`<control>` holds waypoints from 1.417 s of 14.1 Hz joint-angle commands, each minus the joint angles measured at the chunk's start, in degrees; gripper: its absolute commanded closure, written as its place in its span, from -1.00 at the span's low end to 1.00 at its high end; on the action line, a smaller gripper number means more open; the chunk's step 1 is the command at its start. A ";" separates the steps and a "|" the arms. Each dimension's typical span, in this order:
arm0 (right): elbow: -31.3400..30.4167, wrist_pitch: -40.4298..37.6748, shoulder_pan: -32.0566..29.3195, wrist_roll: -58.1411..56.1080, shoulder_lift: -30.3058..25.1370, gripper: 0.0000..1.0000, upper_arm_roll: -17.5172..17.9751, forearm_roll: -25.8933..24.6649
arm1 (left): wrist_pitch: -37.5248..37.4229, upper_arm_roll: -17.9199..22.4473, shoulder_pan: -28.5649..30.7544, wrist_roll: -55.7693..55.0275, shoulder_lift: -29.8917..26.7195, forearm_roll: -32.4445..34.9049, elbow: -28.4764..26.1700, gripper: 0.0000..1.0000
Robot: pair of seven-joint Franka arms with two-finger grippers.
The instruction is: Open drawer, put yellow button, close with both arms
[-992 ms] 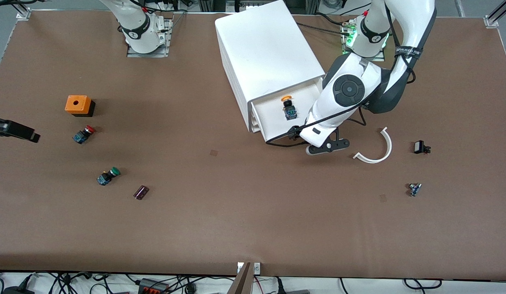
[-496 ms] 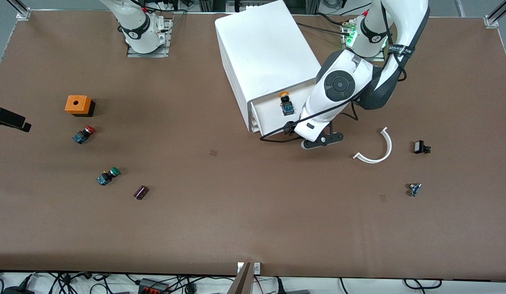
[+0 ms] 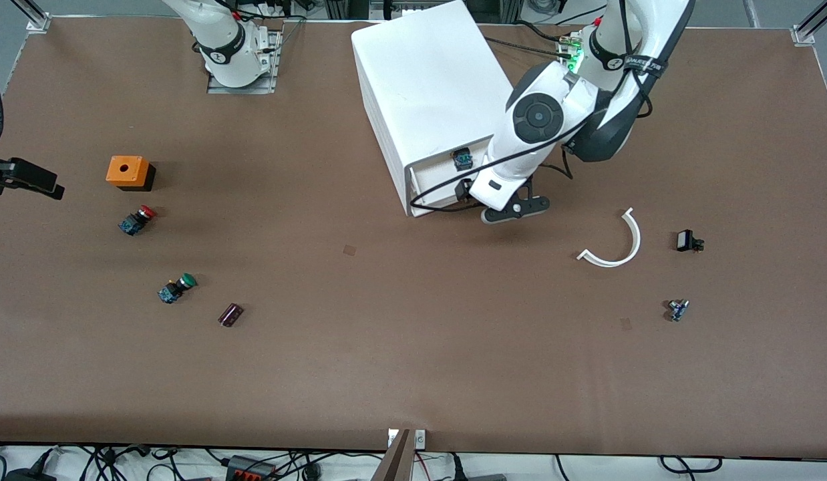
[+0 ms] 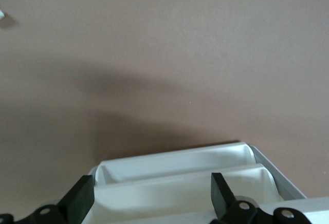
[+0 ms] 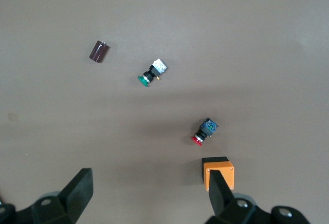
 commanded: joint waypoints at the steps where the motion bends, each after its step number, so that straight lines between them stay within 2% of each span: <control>1: -8.07 3.54 0.58 -0.57 -5.67 -1.00 -0.54 -1.07 | -2.09 -2.08 0.23 -2.91 -2.05 0.88 -1.92 -1.00; 4: -9.31 3.36 0.67 -0.57 -6.73 -1.00 -0.45 -1.07 | -6.05 -2.52 -0.12 -2.91 -2.05 0.09 -1.75 -1.00; 6: -11.24 4.07 0.58 -1.09 -7.96 -1.00 -0.54 -1.07 | -6.59 -3.92 0.05 -3.00 -1.79 -1.48 -1.66 -1.00; 10: -15.02 6.43 0.67 -1.36 -10.24 -1.00 -0.45 -1.07 | -7.20 -4.11 -0.03 -3.00 -1.70 -4.22 -1.66 -1.00; 17: -14.68 5.48 0.84 -1.45 -9.90 -1.00 -0.45 -0.99 | -8.17 -3.93 0.84 -1.94 -1.09 -3.96 -0.17 -1.00; 20: -14.50 5.56 0.84 -1.36 -9.81 -1.00 -0.45 -0.90 | -9.04 -3.67 4.00 0.07 -1.35 -3.34 2.63 -1.00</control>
